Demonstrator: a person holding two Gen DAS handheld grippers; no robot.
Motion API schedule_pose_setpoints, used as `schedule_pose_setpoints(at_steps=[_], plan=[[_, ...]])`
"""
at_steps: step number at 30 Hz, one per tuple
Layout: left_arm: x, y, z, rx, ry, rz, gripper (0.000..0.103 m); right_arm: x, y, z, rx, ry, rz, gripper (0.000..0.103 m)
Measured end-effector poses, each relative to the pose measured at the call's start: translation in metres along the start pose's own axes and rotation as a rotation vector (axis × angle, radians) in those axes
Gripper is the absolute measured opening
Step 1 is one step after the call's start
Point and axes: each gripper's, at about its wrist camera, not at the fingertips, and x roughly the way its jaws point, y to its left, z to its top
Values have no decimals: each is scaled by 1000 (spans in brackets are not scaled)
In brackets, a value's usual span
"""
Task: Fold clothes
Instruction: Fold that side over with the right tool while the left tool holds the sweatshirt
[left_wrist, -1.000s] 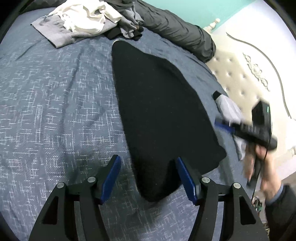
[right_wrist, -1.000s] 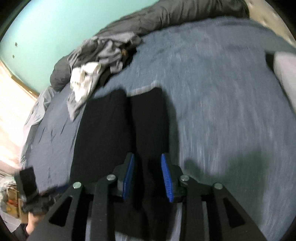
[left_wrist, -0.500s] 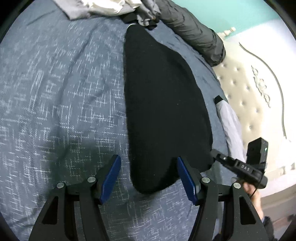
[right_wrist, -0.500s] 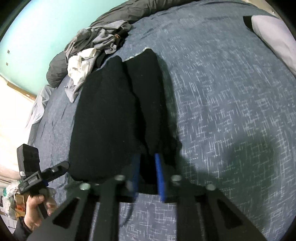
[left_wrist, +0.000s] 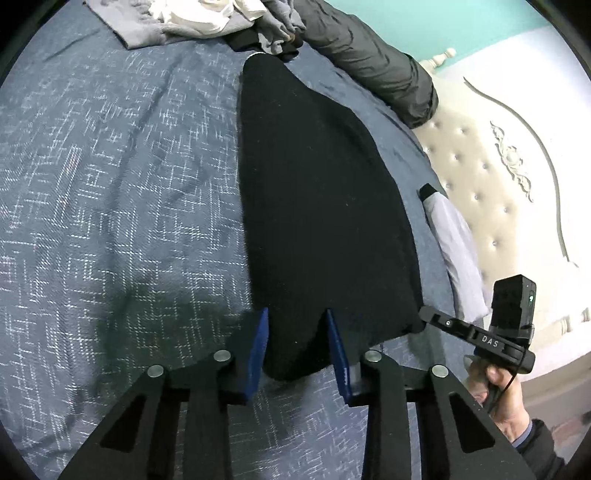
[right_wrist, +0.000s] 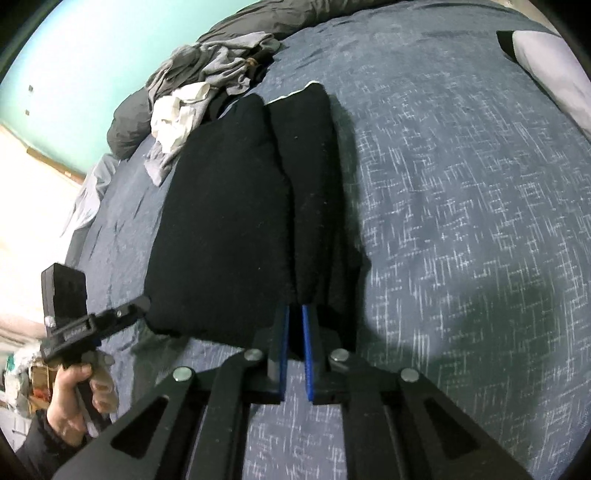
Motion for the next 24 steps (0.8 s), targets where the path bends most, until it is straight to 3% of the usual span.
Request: schedule_pose_setpoints(at_steps=[6, 11, 14, 19, 24], plan=[[-3, -6, -1, 45, 5, 40, 31, 3, 3, 2, -45, -18, -57, 6], [-20, -6, -3, 48, -28, 61, 31, -21, 24, 1, -85, -86, -108, 7], [-32, -6, -4, 42, -53, 68, 31, -26, 52, -1, -146, -106, -74, 7], [-32, -15, -16, 93, -47, 95, 33, -2, 95, -8, -219, -70, -48, 7], [-8, -20, -27, 133, -10, 117, 35, 18, 99, -7, -208, -60, -91, 7]])
